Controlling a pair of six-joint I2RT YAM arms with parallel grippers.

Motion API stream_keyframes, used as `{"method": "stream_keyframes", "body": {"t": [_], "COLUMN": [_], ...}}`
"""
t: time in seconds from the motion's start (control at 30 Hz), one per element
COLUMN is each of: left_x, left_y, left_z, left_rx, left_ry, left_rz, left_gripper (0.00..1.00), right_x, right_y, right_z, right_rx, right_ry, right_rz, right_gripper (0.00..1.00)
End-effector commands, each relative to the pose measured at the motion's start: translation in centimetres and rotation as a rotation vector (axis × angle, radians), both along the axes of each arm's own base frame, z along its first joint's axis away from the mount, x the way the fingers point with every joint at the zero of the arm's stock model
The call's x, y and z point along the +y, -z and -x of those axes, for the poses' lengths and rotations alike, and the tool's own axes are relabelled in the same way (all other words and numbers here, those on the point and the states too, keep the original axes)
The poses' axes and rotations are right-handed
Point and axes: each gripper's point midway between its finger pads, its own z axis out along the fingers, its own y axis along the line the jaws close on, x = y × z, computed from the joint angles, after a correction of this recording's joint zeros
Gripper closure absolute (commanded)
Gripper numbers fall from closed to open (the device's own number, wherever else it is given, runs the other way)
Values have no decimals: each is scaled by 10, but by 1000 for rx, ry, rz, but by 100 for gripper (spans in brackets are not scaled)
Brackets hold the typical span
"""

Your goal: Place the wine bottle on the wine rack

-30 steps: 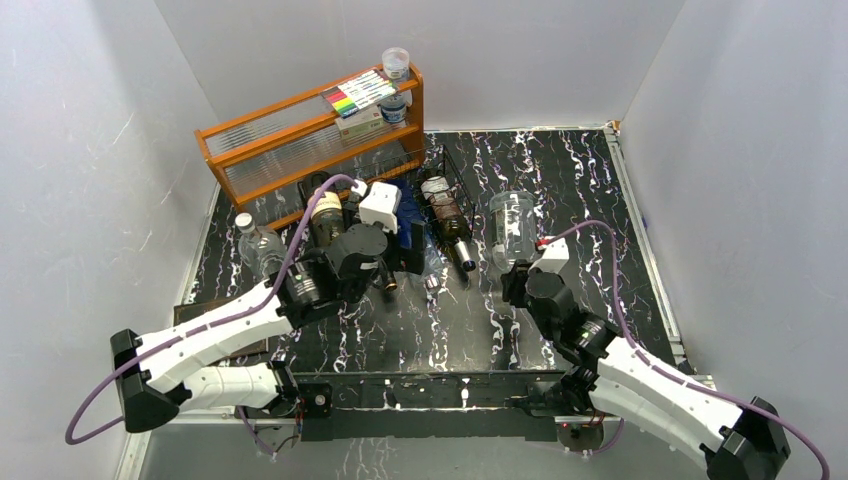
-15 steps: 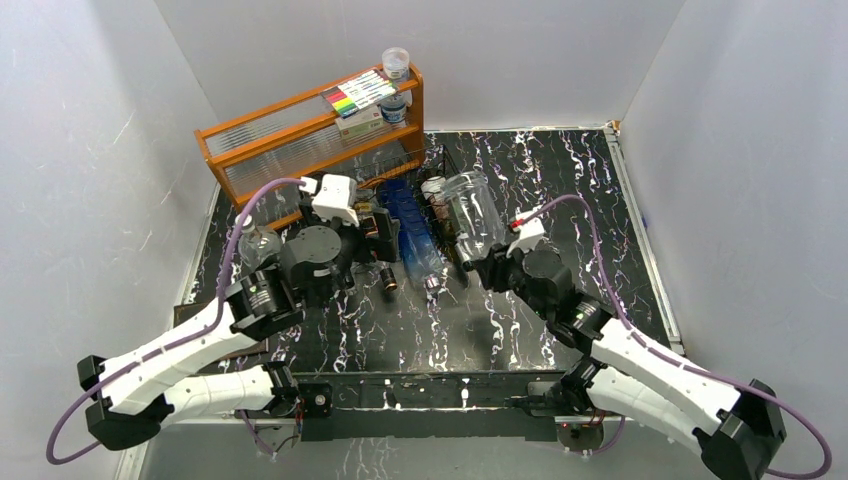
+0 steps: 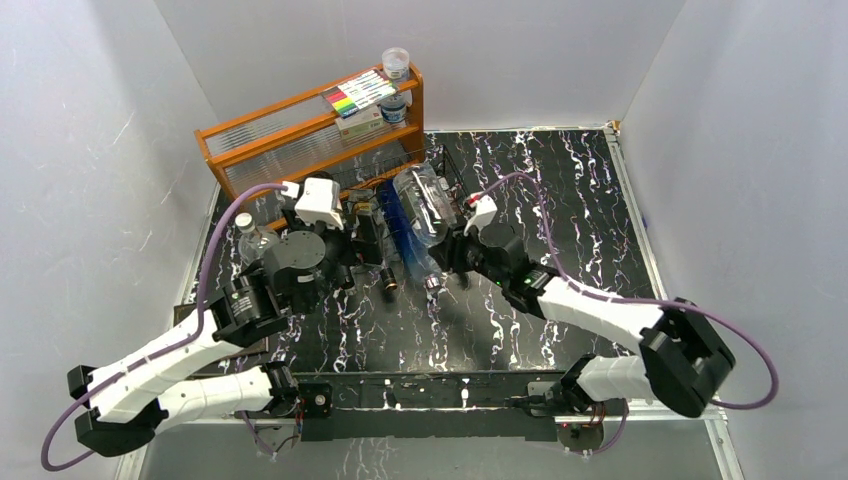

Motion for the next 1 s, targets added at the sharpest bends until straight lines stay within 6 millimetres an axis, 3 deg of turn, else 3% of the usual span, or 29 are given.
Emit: {"method": "stream_keyframes", "body": {"t": [0.0, 0.4, 0.87, 0.97], "left_x": [21, 50, 65, 65], "left_y": [-34, -57, -58, -57], "left_z": [6, 21, 27, 27], "left_rx": [-50, -97, -102, -99], "left_ry": [-37, -33, -44, -45], "left_rz": [77, 117, 101, 95], "left_gripper": [2, 2, 2, 2], "right_x": [40, 112, 154, 157], "right_y": [-184, -168, -125, -122], "right_z": [-24, -55, -72, -71], "right_rx": [-366, -242, -89, -52], "right_ry": [-24, 5, 91, 100], "right_rz": [-475, -474, -388, -373], "right_gripper": [100, 100, 100, 79]}}
